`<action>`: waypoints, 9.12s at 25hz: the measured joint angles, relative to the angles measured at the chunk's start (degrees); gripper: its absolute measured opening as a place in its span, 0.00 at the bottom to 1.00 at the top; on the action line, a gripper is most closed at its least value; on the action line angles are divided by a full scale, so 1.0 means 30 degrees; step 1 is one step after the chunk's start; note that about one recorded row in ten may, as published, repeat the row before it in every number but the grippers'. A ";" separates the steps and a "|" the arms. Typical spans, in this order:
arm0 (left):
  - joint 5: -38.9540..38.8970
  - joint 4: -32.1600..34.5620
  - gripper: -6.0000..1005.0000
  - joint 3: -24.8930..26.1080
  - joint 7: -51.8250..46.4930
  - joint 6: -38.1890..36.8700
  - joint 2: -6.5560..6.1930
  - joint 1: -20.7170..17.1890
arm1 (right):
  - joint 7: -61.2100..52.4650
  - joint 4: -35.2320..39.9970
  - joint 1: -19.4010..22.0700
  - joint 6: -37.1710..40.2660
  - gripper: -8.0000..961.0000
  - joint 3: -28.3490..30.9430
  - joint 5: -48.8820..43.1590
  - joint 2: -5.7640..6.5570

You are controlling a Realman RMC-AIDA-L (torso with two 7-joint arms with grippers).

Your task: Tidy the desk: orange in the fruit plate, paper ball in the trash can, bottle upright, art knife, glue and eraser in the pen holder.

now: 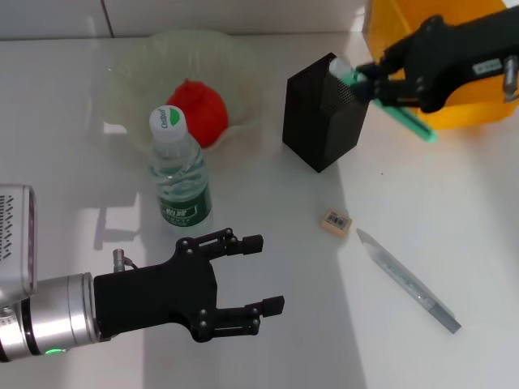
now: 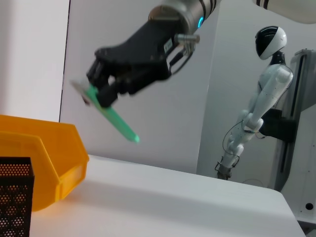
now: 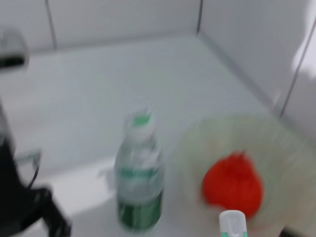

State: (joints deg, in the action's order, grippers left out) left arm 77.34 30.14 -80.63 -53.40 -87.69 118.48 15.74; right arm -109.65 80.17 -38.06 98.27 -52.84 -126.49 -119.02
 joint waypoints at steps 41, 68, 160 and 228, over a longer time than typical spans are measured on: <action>0.0001 -0.0107 0.81 -0.0085 0.0098 0.0116 0.0004 0.0093 | 1.1612 -1.4706 -0.0940 -1.0882 0.20 0.0757 0.9950 -0.0083; 0.0003 -0.0004 0.81 0.0069 -0.0011 0.0036 -0.0118 -0.0306 | 0.1014 -0.2953 0.3726 -0.8316 0.82 -0.2331 0.7127 0.0004; 0.0412 0.0060 0.81 -0.0021 -0.0247 0.0139 -0.0060 0.0057 | -1.2150 -1.0815 -0.5196 -0.6477 0.44 -1.2118 -0.6235 -0.0229; 0.0412 0.0060 0.81 0.0075 -0.0247 0.0061 -0.0076 0.0114 | -1.5359 -0.0140 -0.3339 -0.2084 0.71 -0.7099 -0.8699 -0.0142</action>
State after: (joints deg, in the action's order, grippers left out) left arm 78.57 30.32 -80.40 -54.14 -87.51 118.25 16.08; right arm -155.73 79.75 -48.07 92.02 -74.14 -152.59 -119.45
